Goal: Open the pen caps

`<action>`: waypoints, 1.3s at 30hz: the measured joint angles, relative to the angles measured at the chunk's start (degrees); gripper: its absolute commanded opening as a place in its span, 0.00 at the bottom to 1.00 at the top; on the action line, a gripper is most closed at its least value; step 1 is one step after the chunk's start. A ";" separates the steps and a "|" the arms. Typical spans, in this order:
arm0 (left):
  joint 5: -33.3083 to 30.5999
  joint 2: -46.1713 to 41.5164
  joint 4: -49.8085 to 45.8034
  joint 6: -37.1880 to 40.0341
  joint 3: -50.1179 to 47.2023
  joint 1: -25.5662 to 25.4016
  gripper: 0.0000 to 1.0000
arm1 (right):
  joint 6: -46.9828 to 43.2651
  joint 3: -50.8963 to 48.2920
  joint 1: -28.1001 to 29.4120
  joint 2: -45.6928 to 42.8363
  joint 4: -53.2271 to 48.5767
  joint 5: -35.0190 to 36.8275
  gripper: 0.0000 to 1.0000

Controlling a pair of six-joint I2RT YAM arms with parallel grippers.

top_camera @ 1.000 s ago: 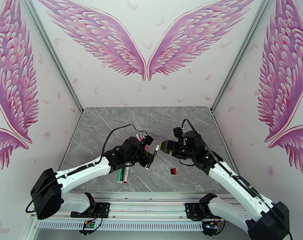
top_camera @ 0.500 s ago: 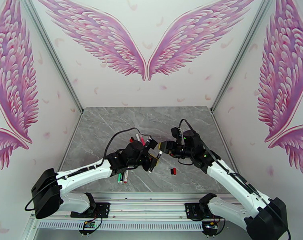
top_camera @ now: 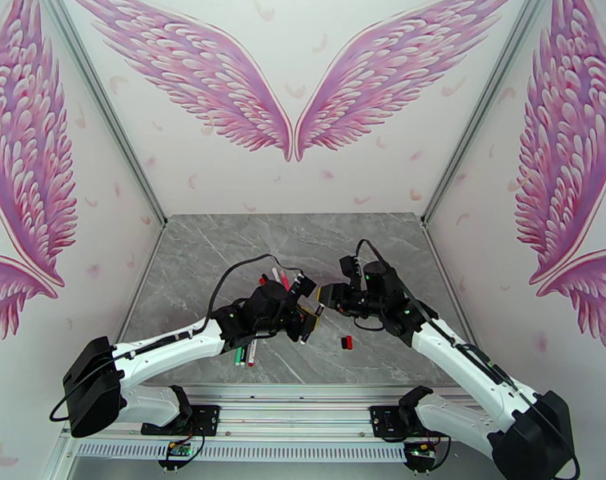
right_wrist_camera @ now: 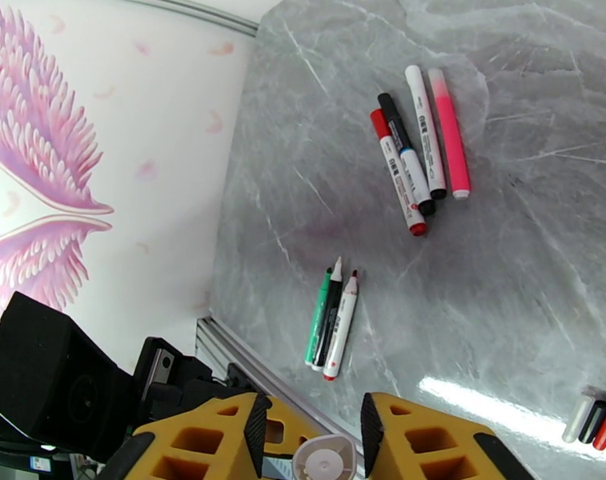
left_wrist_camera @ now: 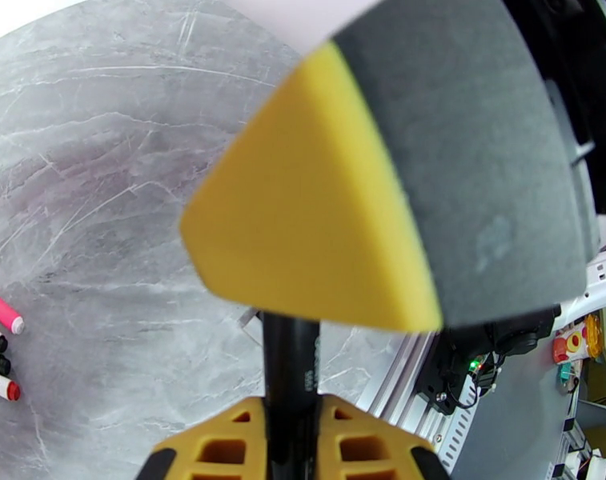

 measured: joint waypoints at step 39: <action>2.08 0.83 0.22 -1.92 0.37 0.00 0.35 | -0.26 -0.52 0.66 0.70 0.31 0.66 0.17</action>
